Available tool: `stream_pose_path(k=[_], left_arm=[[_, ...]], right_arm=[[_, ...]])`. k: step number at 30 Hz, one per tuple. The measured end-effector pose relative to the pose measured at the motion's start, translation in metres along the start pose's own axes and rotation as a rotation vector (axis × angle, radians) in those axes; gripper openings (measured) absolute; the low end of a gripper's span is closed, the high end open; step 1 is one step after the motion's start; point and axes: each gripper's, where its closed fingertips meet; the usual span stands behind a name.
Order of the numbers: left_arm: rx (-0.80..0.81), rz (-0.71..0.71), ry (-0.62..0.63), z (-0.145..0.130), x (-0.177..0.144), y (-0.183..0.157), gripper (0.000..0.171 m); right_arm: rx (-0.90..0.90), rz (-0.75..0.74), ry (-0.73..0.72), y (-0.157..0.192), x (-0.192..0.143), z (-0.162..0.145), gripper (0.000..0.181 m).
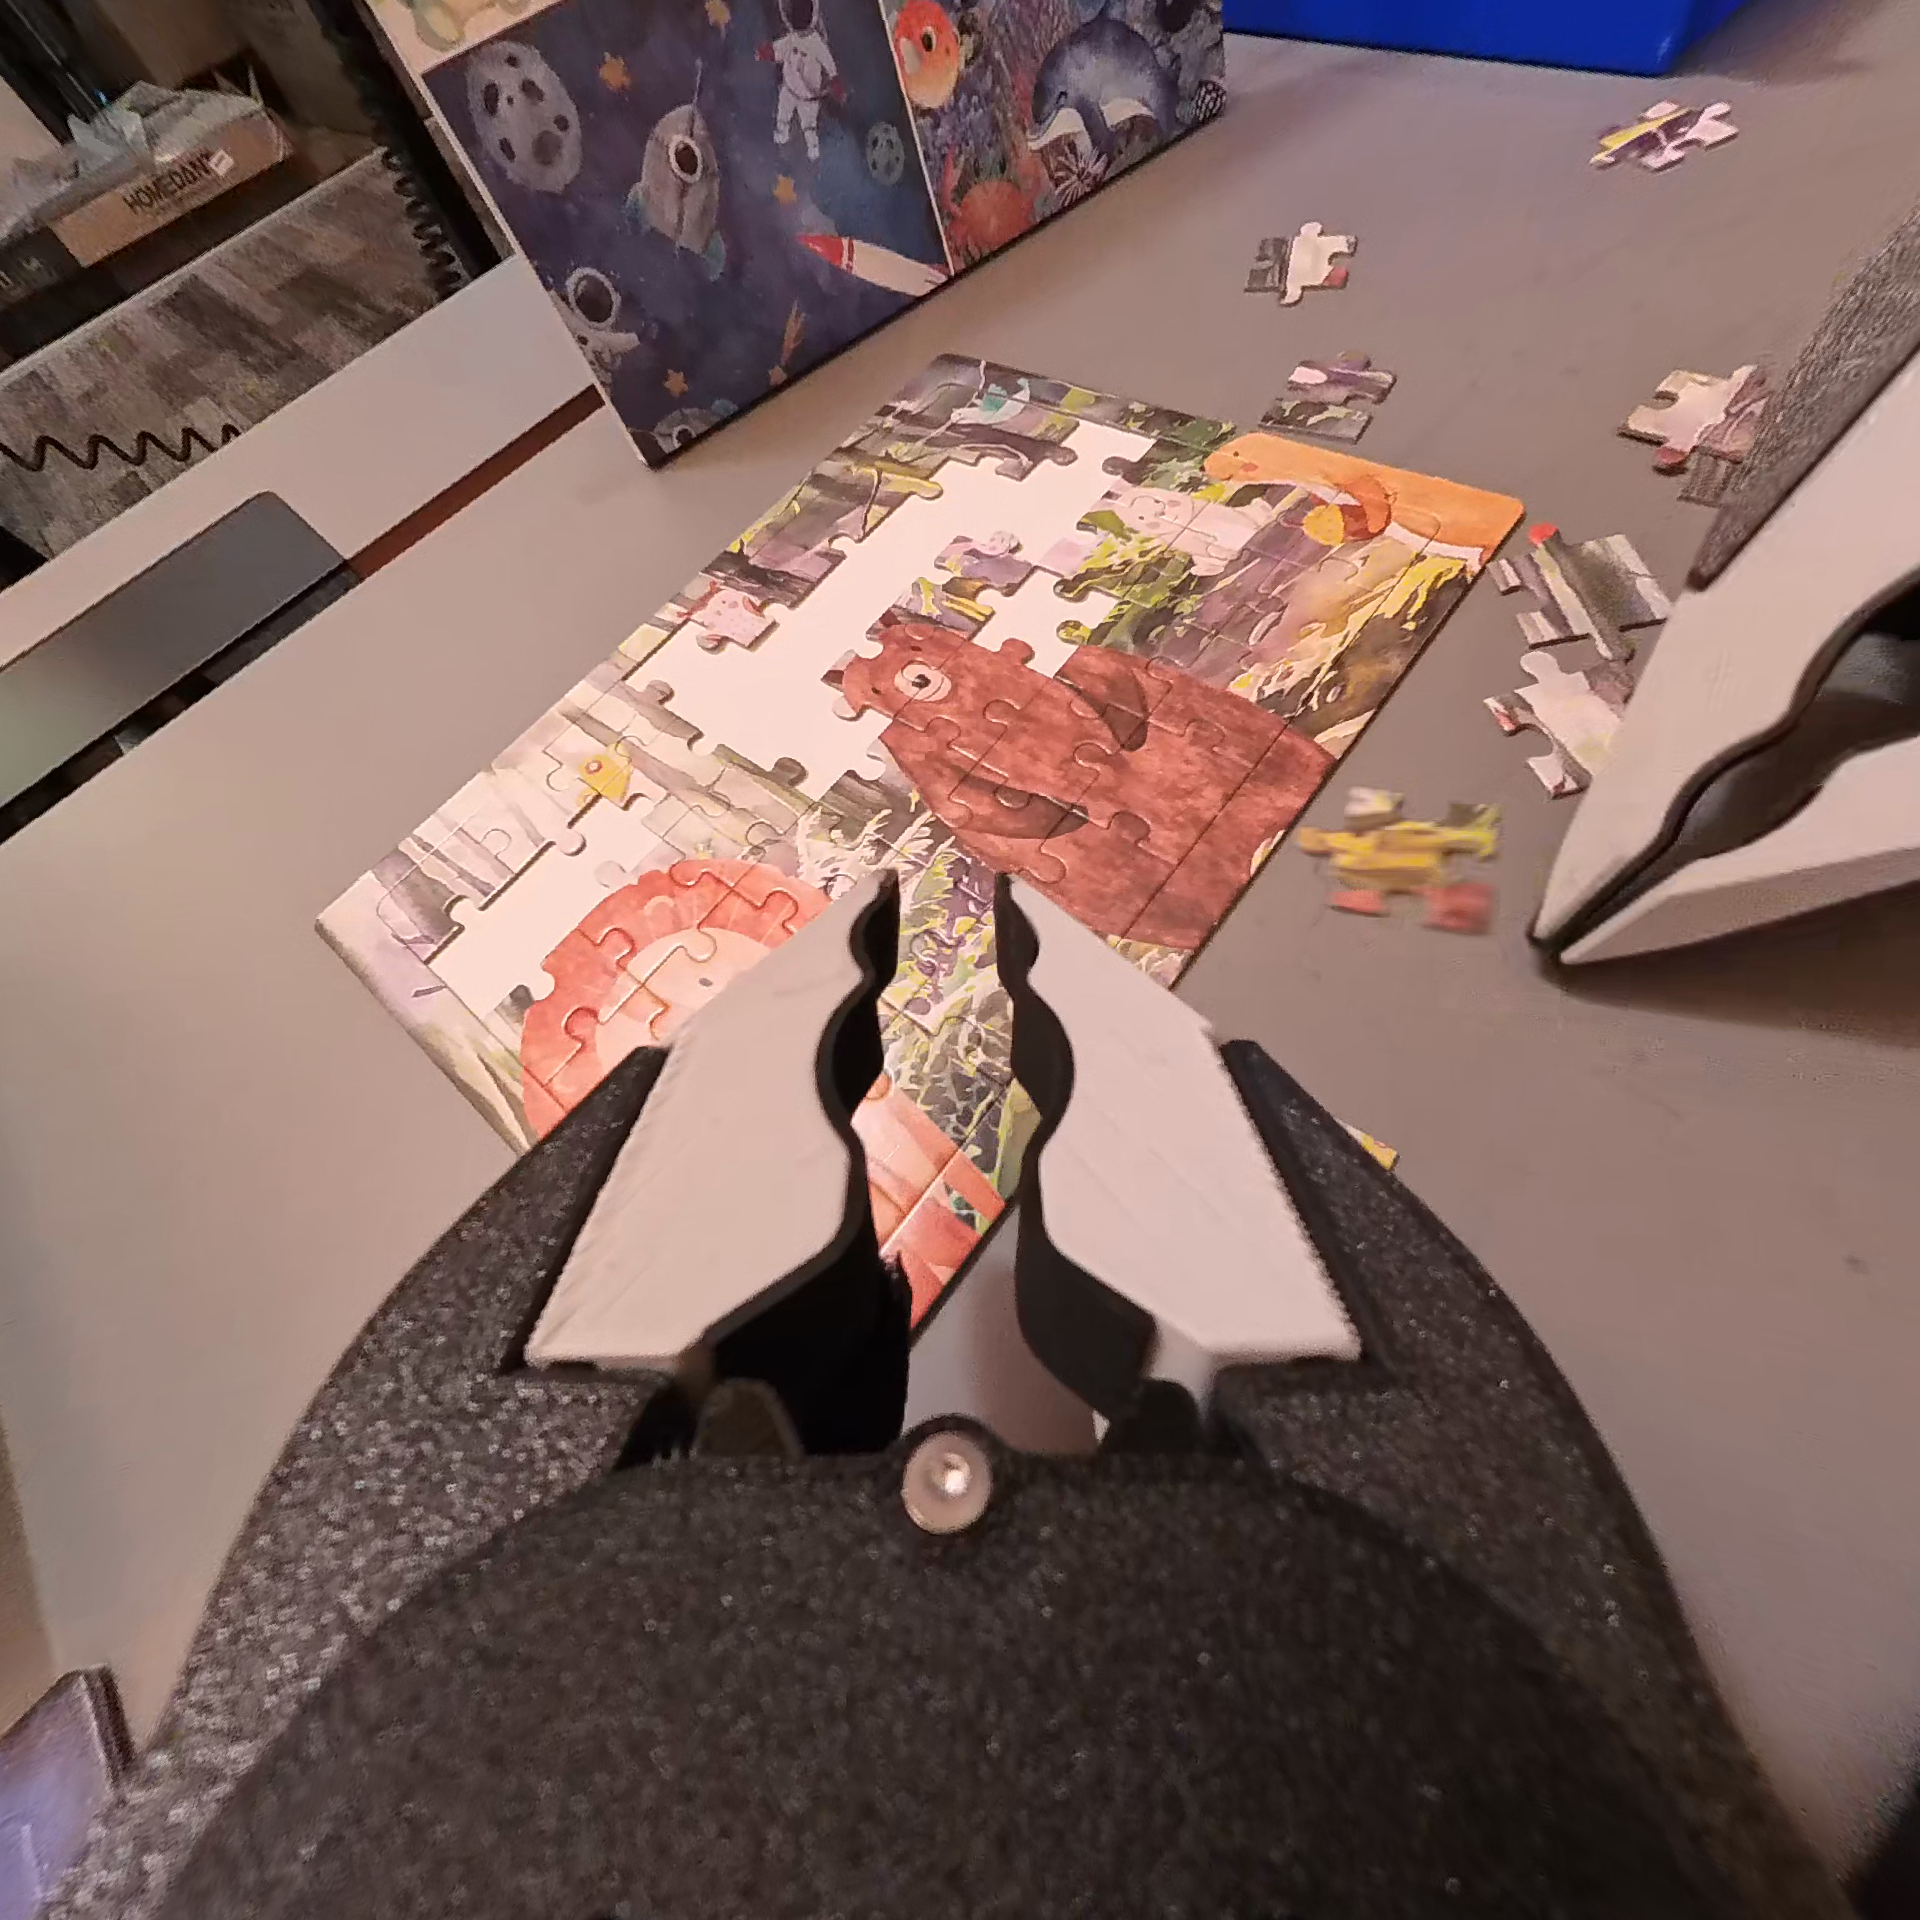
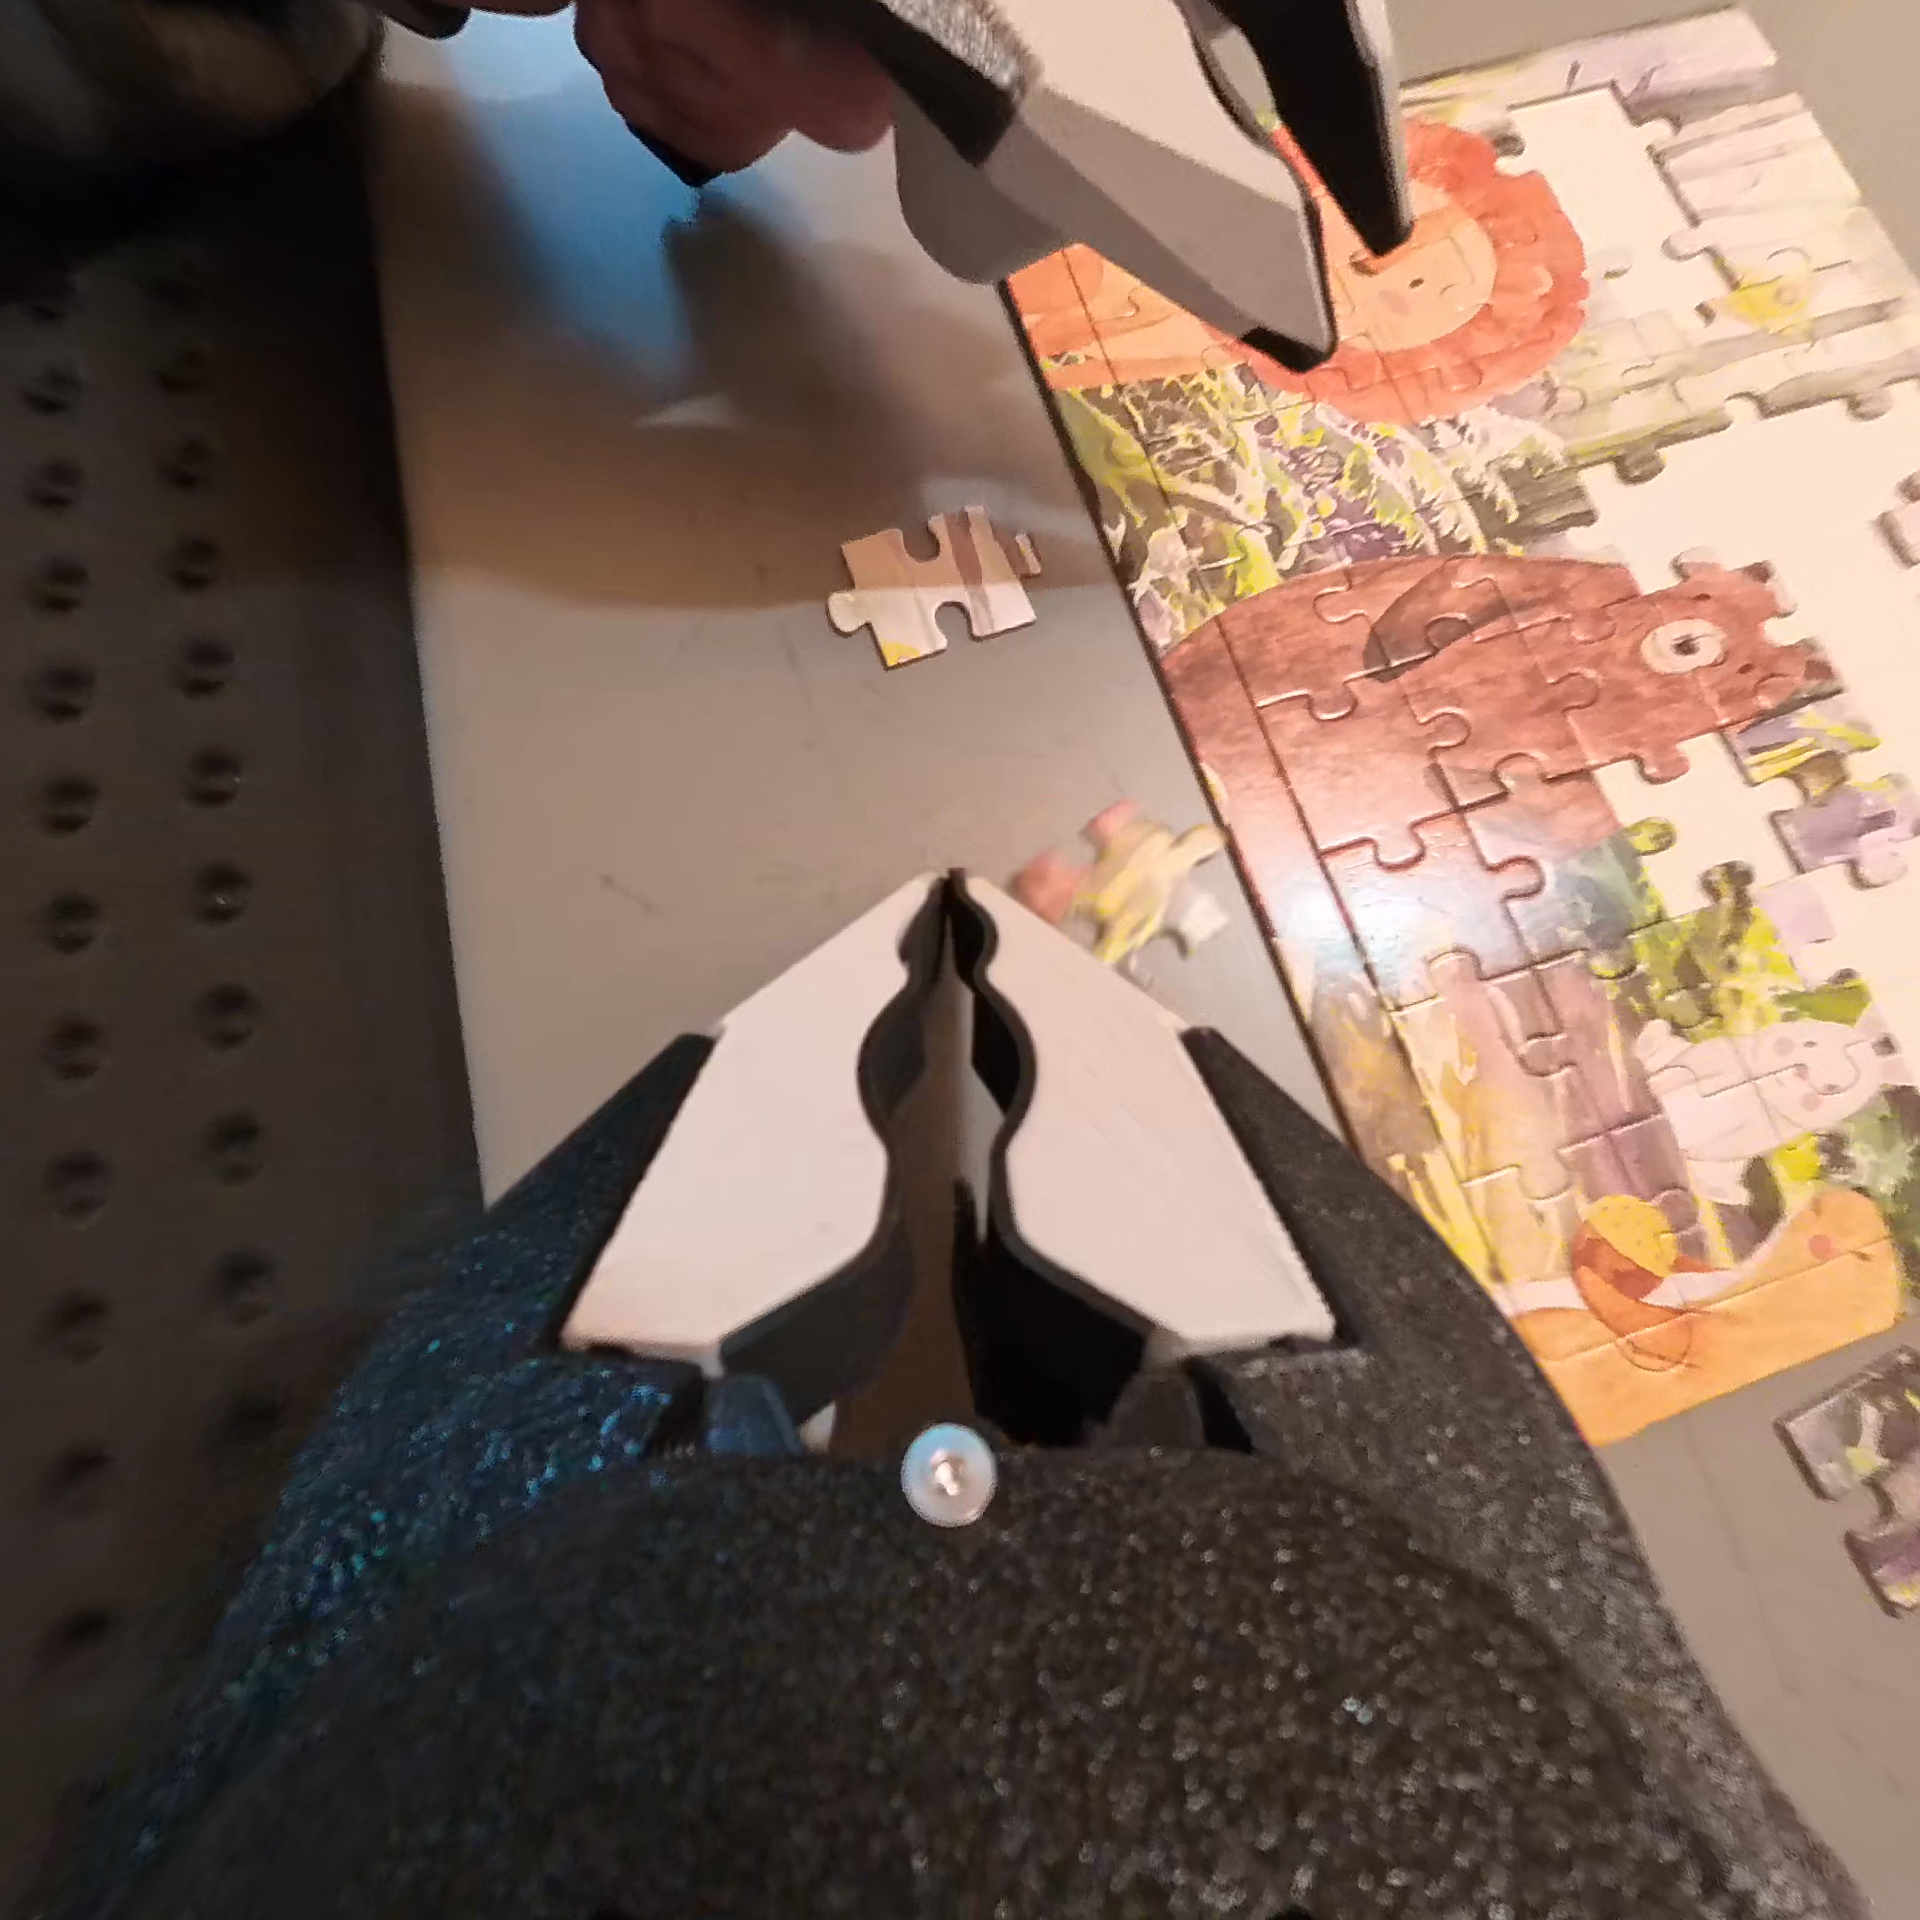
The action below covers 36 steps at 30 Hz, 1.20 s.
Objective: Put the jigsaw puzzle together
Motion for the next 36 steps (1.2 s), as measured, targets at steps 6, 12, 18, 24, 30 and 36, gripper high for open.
stream_pose_path(k=[6,12,18,24,30,36], left_arm=[[0.015,0.005,0.018,-0.004,0.002,0.000,0.018],[0.040,-0.033,0.075,-0.015,0.006,-0.011,0.017],[0.043,-0.066,0.075,-0.015,0.006,-0.020,0.017],[0.055,-0.068,0.083,-0.017,0.007,-0.021,0.017],[0.060,-0.077,0.083,-0.017,0.006,-0.024,0.017],[0.081,-0.084,0.090,-0.019,0.006,-0.028,0.017]], right_arm=[[0.033,-0.009,0.016,-0.011,-0.012,-0.003,0.013],[0.161,0.043,0.168,-0.020,-0.025,-0.037,0.038],[0.317,-0.120,0.171,-0.030,-0.021,-0.031,0.034],[0.509,-0.235,0.221,-0.019,-0.016,-0.025,0.035],[0.573,-0.361,0.265,-0.018,-0.014,-0.030,0.038],[0.551,-0.350,0.284,-0.018,-0.013,-0.029,0.036]])
Point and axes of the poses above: each gripper's, where its closed fingertips meet, x out along the fingers, z out of its top, y = z × x across the jaws, and after that the axes turned 14 degrees about -x, right-handed
